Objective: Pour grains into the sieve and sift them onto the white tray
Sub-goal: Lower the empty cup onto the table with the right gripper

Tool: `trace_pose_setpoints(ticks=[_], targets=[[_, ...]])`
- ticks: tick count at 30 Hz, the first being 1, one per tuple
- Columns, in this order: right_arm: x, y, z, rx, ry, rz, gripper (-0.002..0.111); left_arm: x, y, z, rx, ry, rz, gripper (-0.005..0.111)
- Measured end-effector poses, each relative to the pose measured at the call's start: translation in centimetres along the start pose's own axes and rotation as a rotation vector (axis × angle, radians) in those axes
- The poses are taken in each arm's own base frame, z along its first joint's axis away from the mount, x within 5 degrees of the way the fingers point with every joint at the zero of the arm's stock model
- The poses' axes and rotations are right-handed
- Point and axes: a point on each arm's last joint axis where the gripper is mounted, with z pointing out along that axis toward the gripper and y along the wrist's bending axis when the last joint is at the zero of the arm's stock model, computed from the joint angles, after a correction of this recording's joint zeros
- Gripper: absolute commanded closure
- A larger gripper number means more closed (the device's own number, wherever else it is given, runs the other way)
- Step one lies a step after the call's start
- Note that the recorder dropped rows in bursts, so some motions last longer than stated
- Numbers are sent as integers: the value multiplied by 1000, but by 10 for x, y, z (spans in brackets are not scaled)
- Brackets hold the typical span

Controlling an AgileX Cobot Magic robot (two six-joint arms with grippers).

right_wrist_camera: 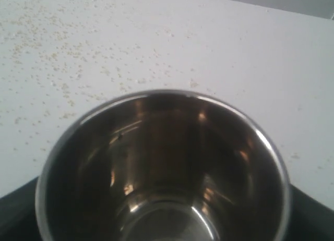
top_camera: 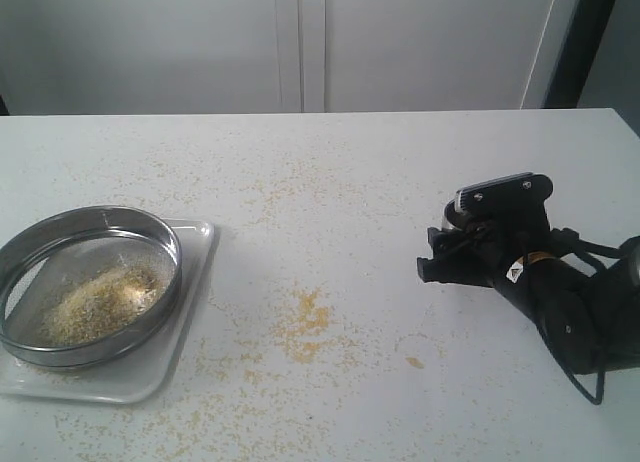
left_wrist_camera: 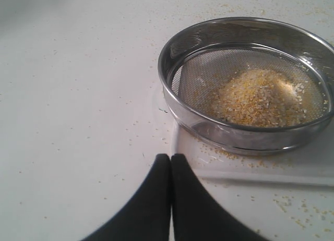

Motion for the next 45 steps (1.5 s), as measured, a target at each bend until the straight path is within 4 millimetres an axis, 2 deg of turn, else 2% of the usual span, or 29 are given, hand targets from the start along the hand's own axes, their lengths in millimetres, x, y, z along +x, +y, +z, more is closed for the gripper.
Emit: trace_pose_setpoints(ticks=[6,14,33,45], targets=[[8,0,3,-1,26,-3,108,0,0,0,0,0,0,106],[6,0,3,3,8,-2,108,0,0,0,0,0,0,106],[-16,9,19,-76,-81,-95,108,0,0,0,0,0,0,106],[-2,12,36,-83,-33,-83,108,0,0,0,0,0,0,106]])
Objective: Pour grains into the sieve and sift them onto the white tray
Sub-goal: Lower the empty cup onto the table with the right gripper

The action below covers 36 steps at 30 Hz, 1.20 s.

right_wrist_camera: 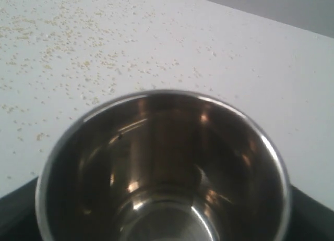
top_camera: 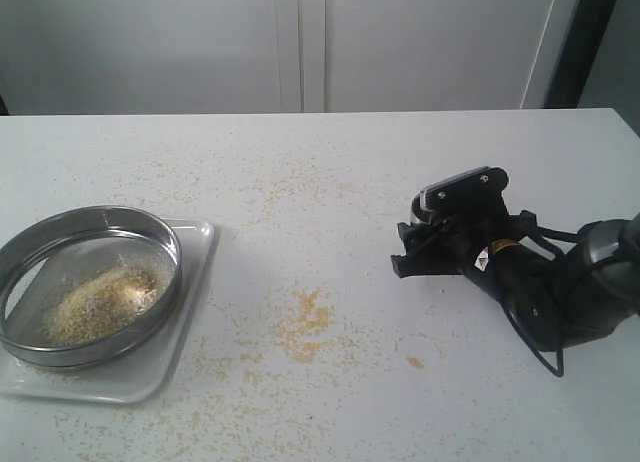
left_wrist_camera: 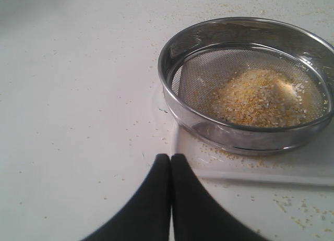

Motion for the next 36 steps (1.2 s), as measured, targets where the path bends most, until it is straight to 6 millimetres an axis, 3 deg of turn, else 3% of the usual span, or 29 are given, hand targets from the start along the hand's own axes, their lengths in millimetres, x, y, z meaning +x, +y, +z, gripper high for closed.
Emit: trace_pose_setpoints(ticks=[9,13,21,24,31,36], targets=[[9,2,5,-6,9,-6,105,0,0,0,0,0,0,106],[9,3,6,-29,4,-25,87,0,0,0,0,0,0,106],[9,5,6,-46,-2,-40,35,0,0,0,0,0,0,106],[9,5,6,-47,-1,-21,24,0,0,0,0,0,0,106],[11,5,4,-52,48,15,23,0,0,0,0,0,0,106],[0,4,-1,-52,49,33,23,0,0,0,0,0,0,106]])
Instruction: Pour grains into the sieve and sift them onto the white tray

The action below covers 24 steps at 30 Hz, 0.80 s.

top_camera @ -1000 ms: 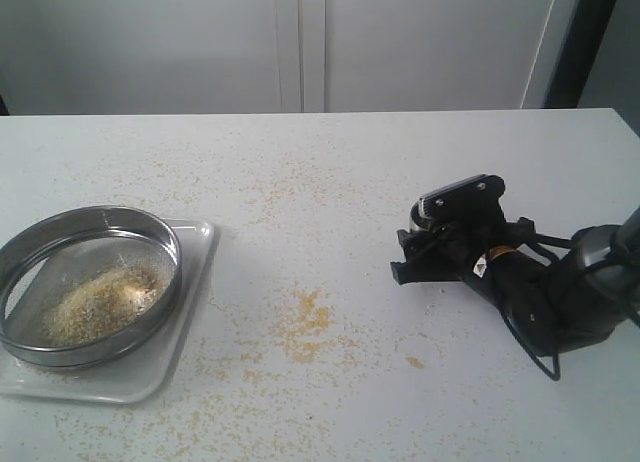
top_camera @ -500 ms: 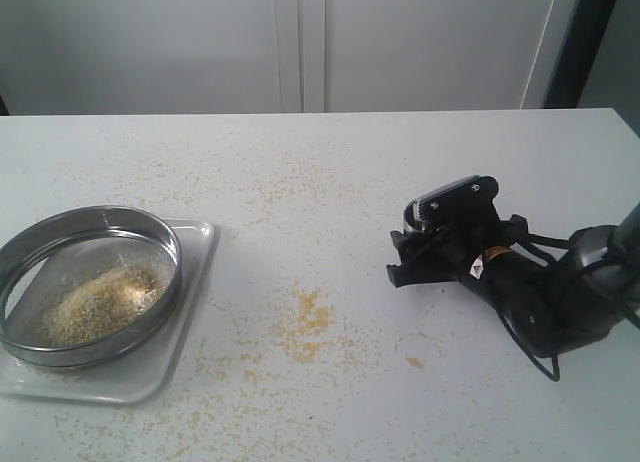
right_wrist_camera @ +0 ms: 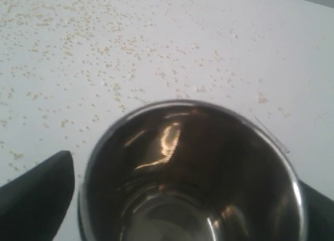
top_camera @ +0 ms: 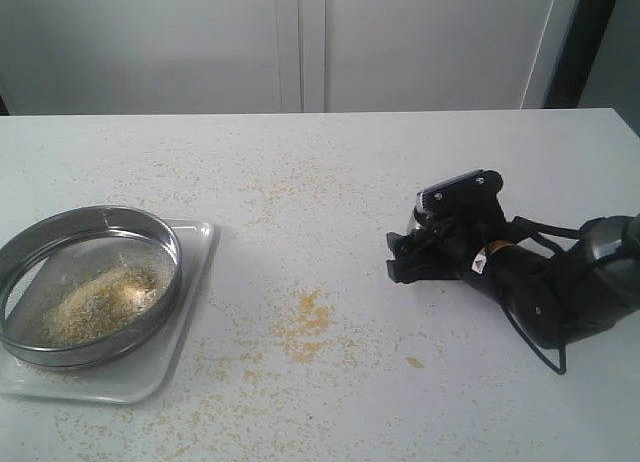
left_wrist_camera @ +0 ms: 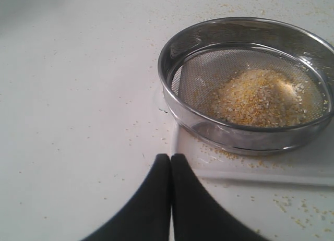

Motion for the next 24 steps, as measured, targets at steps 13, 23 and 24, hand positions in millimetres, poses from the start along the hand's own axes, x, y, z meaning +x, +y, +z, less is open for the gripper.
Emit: trace_pose_setpoints(ticks=[13,23,24], targets=[[-45,-3,-29,5,-21,4,25,0,0,0,0,0,0,106],[-85,-6,-70,10,-2,1,85,0,0,0,0,0,0,106],[-87,-6,-75,10,13,0,97,0,0,0,0,0,0,106]])
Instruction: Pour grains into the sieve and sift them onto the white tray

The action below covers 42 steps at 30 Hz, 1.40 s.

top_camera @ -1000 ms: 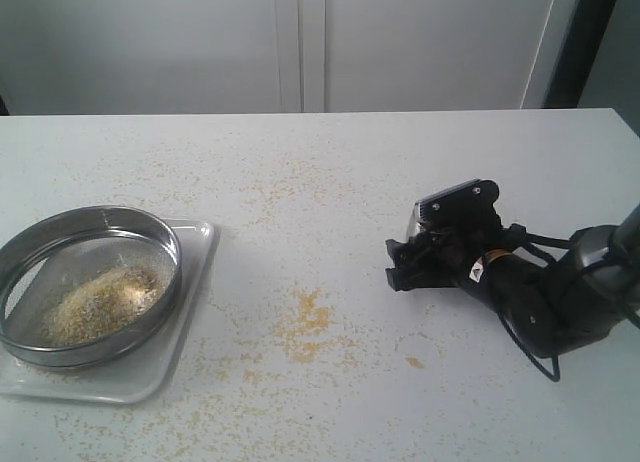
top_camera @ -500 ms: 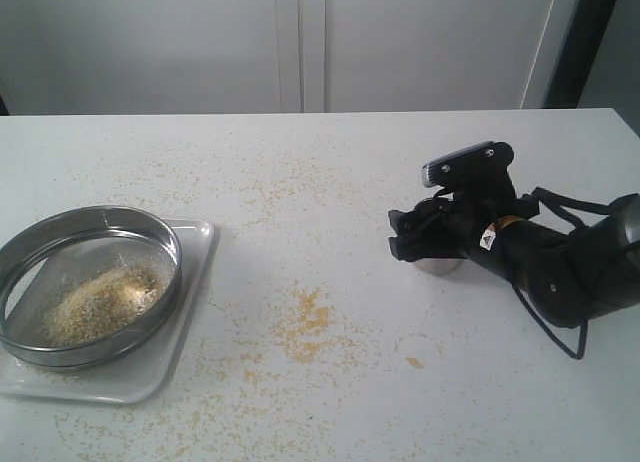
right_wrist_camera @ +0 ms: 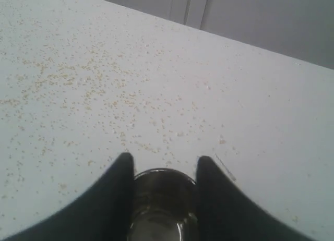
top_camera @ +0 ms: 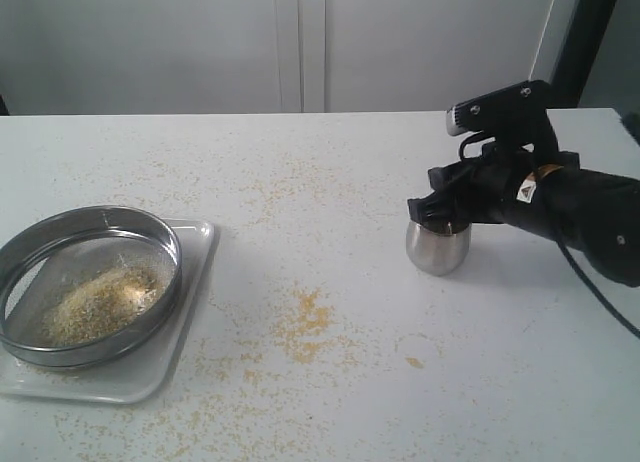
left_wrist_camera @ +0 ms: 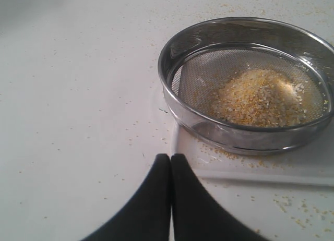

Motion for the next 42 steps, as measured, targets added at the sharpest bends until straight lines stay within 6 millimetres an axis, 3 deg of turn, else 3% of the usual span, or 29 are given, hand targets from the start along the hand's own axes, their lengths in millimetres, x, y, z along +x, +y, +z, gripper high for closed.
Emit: trace_pose_setpoints(ticks=[2,7,13,17,24,32,42], targets=[[-4,0,-11,0,33,0,108,0,0,0,0,0,0,106],[-8,-1,-31,-4,174,-10,108,0,0,0,0,0,0,106],[-20,-3,-39,-20,401,-53,108,0,0,0,0,0,0,106],[-26,-15,-44,4,495,-27,108,0,0,0,0,0,0,106],[-17,-49,-53,89,612,70,108,0,0,0,0,0,0,106],[-17,-60,-68,157,545,180,108,0,0,0,0,0,0,106],[-19,-50,-121,186,292,166,108,-5,1,0,-7,-52,-62,106]])
